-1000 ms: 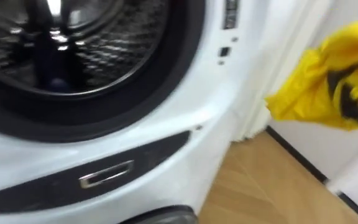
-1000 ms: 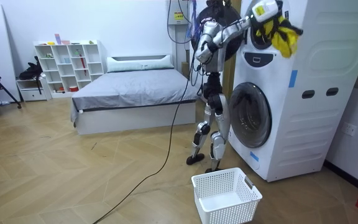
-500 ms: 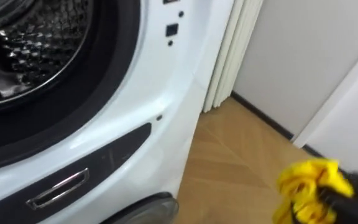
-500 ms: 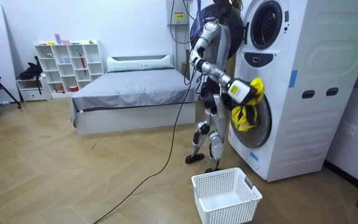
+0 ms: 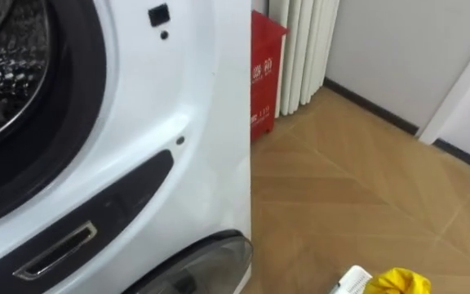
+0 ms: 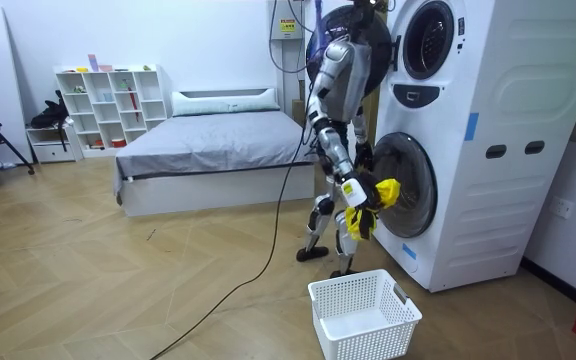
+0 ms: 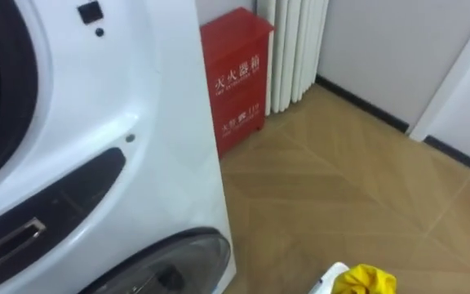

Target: Pick clothes from washing machine

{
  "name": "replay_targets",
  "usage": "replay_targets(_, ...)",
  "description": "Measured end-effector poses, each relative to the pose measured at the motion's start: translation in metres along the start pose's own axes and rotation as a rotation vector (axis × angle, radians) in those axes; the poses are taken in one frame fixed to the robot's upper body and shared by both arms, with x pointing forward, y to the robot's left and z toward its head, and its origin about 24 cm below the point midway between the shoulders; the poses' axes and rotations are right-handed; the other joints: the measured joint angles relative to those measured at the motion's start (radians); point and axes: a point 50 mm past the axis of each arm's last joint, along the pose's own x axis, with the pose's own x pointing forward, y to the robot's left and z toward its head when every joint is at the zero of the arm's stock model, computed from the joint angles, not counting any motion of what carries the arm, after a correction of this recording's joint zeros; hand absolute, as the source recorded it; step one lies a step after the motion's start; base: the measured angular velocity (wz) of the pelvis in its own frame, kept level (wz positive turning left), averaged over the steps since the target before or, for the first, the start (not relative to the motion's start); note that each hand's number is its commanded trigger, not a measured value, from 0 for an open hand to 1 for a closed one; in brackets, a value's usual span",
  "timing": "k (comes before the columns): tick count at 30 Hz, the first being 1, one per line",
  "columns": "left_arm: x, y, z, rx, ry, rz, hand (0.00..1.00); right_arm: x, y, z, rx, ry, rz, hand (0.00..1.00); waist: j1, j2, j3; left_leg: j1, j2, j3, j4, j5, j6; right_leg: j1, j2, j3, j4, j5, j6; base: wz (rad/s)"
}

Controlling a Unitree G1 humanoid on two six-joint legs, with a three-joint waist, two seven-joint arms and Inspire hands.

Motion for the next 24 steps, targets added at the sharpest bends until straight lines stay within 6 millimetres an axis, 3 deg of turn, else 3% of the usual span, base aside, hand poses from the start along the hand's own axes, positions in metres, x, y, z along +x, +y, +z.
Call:
replay_targets(1, 0.000, -0.001, 0.003, 0.004, -0.010, -0.003, 0.00, 0.003, 0.003, -0.001, -0.004, 0.005, 0.006, 1.00, -0.001, 0.006, -0.0033, -0.014, -0.004, 0.001, 0.003, -0.001, 0.003, -0.019, -0.004, -0.004, 0.012, -0.001, 0.002, 0.00)
replay_targets(7, 0.000, -0.012, 0.014, 0.017, -0.044, -0.032, 0.00, 0.010, 0.008, -0.011, -0.015, 0.062, -0.014, 1.00, -0.009, 0.040, -0.0007, -0.070, -0.025, -0.021, 0.003, 0.005, 0.016, -0.092, -0.031, -0.030, 0.066, -0.023, 0.004, 0.10)
replay_targets(12, 0.000, -0.016, 0.020, 0.011, -0.068, -0.034, 0.00, 0.014, 0.010, -0.014, -0.021, 0.077, -0.032, 1.00, -0.006, 0.042, -0.0001, -0.092, -0.036, -0.028, 0.006, 0.008, 0.020, -0.128, -0.046, -0.039, 0.101, -0.044, 0.004, 0.09)
replay_targets(16, -0.001, -0.021, 0.024, 0.000, -0.079, -0.033, 0.00, 0.017, 0.009, -0.016, -0.012, 0.096, -0.068, 1.00, -0.003, 0.033, 0.0060, -0.101, -0.036, -0.028, 0.021, 0.011, 0.022, -0.138, -0.051, -0.052, 0.116, -0.059, 0.004, 0.13)
replay_targets(24, -0.001, -0.025, 0.025, -0.062, -0.072, -0.039, 0.00, 0.021, 0.011, -0.014, 0.001, 0.085, -0.089, 1.00, -0.001, 0.033, 0.0061, -0.124, -0.035, -0.032, 0.027, 0.016, 0.019, -0.159, -0.061, -0.059, 0.119, -0.066, 0.001, 0.04)
